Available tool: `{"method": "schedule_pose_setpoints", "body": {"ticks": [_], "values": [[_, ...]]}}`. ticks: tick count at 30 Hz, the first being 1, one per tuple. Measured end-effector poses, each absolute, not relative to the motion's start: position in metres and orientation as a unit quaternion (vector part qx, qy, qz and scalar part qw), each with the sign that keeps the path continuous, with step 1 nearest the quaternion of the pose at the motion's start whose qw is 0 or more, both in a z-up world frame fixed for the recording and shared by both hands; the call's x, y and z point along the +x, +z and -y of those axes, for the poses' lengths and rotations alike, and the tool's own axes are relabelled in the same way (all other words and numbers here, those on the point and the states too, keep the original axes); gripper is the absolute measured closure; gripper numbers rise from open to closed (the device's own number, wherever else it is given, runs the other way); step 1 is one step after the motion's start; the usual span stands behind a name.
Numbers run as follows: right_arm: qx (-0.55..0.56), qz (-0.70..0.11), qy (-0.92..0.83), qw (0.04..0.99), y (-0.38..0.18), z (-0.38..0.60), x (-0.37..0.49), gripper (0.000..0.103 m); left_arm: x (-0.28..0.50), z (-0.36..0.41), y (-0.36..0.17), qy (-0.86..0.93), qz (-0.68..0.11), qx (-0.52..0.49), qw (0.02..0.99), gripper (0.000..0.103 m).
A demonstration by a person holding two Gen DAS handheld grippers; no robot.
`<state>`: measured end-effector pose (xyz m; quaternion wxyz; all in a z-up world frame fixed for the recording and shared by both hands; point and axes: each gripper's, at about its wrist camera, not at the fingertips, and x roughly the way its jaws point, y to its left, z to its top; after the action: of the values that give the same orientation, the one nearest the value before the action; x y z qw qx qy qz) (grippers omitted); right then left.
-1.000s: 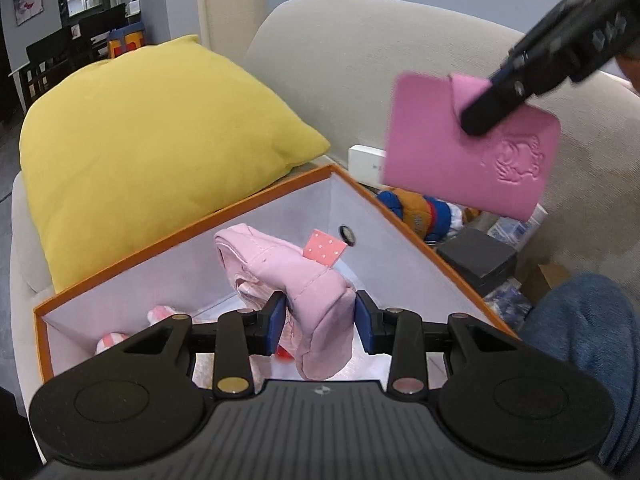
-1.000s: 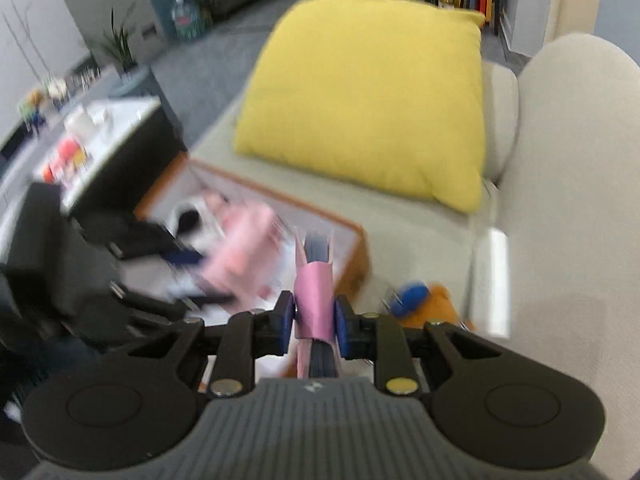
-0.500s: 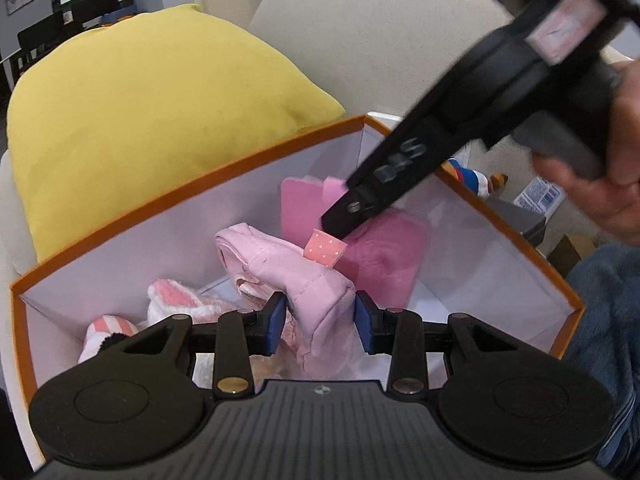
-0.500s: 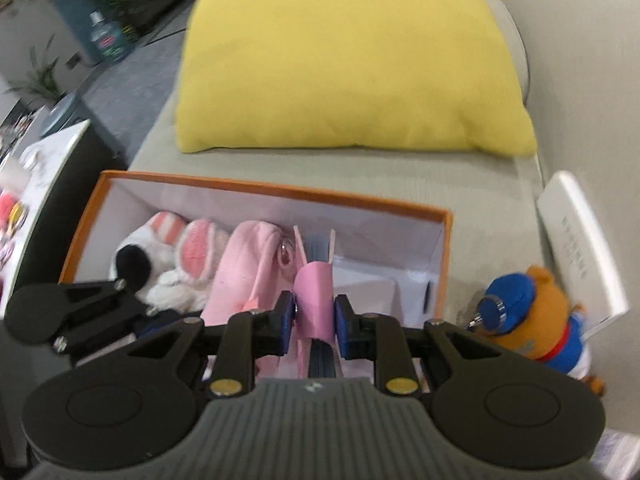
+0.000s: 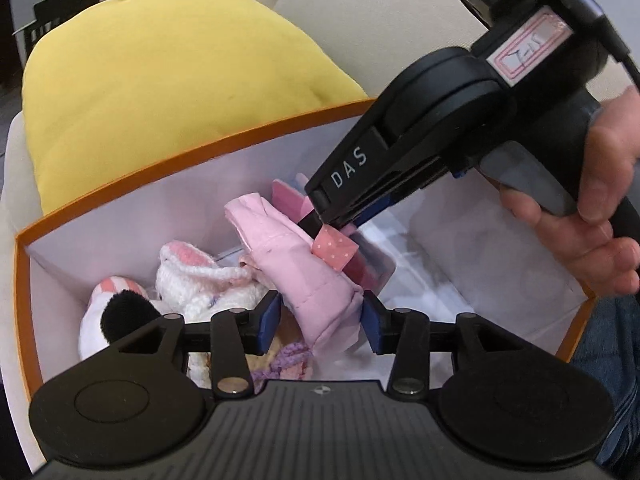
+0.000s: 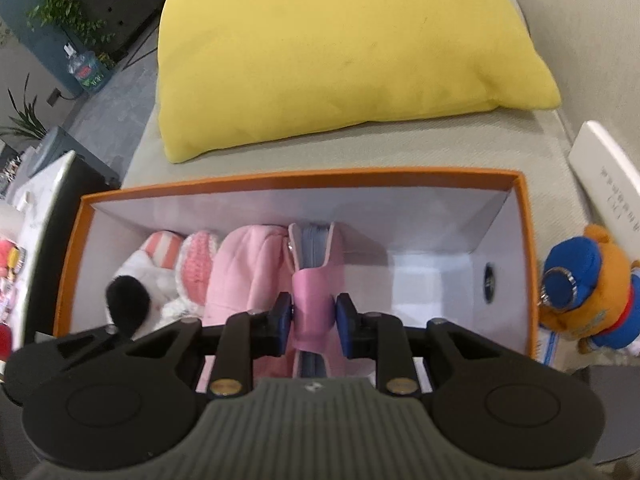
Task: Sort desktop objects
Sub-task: 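Grasp the pink card with the right tool and drop it into the box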
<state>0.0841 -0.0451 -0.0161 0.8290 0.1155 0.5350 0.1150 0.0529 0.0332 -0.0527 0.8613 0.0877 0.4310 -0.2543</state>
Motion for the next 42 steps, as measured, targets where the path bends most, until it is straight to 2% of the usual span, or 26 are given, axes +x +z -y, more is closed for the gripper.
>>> {"method": "schedule_pose_setpoints", "body": {"ticks": [8, 10, 14, 21, 25, 35, 42], "values": [[0.167, -0.528, 0.114, 0.825, -0.012, 0.056, 0.077, 0.074, 0.056, -0.027, -0.055, -0.234, -0.446, 0.070, 0.861, 0.054], [0.180, -0.528, 0.115, 0.822, -0.015, 0.056, 0.076, 0.078, 0.060, -0.025, -0.055, -0.229, -0.452, 0.068, 0.859, 0.056], [0.195, -0.525, 0.117, 0.820, -0.017, 0.061, 0.075, 0.078, 0.065, -0.023, -0.059, -0.219, -0.469, 0.048, 0.854, 0.059], [0.196, -0.522, 0.127, 0.820, -0.014, 0.065, 0.073, 0.074, 0.061, -0.020, -0.055, -0.215, -0.459, 0.051, 0.860, 0.054], [0.198, -0.519, 0.129, 0.822, -0.010, 0.066, 0.072, 0.071, 0.057, -0.017, -0.048, -0.209, -0.449, 0.060, 0.867, 0.045], [0.190, -0.505, 0.142, 0.830, 0.004, 0.072, 0.064, 0.069, 0.052, -0.019, -0.030, -0.193, -0.430, 0.073, 0.879, 0.045], [0.132, -0.464, 0.197, 0.853, 0.053, 0.104, 0.031, 0.069, 0.034, -0.020, 0.011, -0.194, -0.396, 0.085, 0.894, 0.045]]}}
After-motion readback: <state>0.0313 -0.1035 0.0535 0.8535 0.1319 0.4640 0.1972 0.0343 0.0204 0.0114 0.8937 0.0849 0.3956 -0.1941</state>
